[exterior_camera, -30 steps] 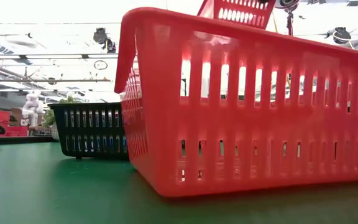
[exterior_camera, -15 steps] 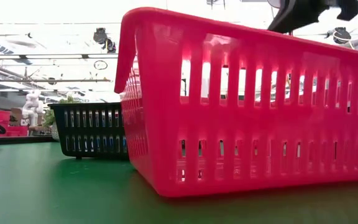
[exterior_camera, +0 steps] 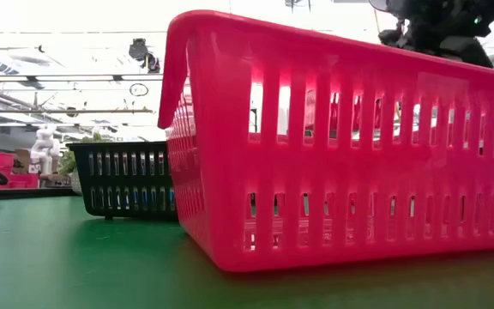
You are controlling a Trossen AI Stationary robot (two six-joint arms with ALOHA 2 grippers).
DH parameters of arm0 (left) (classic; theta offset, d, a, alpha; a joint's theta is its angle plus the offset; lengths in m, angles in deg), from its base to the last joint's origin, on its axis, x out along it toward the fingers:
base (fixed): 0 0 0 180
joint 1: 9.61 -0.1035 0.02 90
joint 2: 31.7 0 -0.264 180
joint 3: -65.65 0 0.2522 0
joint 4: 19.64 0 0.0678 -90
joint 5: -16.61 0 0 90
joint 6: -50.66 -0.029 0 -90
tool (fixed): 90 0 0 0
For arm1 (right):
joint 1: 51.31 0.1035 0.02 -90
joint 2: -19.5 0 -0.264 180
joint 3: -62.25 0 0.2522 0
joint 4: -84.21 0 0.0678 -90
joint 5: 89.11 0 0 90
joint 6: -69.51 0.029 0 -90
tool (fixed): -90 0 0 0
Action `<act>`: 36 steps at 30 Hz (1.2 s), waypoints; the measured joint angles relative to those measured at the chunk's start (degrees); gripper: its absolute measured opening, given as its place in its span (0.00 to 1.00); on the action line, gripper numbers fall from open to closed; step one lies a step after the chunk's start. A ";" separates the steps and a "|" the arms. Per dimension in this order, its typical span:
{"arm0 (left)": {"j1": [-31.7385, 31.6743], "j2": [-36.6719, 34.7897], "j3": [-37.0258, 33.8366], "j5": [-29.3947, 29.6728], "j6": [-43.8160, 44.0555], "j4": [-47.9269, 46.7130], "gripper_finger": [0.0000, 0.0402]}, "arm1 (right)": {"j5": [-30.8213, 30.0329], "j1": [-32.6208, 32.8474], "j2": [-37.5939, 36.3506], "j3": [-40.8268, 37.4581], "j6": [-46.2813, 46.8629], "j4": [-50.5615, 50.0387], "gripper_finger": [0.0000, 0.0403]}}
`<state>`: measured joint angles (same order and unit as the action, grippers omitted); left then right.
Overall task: Stack baskets by color
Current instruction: Stack the top left red bin on top of the top right red bin
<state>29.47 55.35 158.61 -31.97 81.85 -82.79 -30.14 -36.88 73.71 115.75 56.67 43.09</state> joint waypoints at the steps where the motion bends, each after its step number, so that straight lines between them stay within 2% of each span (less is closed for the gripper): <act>1: -0.27 0.00 0.00 0.02 -0.04 0.00 0.34 | 0.88 -0.61 -0.02 -0.36 0.01 0.15 0.02; 19: -0.49 0.00 0.02 0.01 -0.69 0.00 0.34 | 8.81 -7.96 0.00 -7.34 -1.38 6.47 0.02; 36: -0.36 0.00 0.04 0.01 -0.38 0.00 0.34 | 8.88 -8.48 1.04 -7.67 1.64 6.47 0.02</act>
<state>29.11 55.35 158.65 -31.96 81.47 -82.79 -21.26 -45.35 74.76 108.08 58.31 49.56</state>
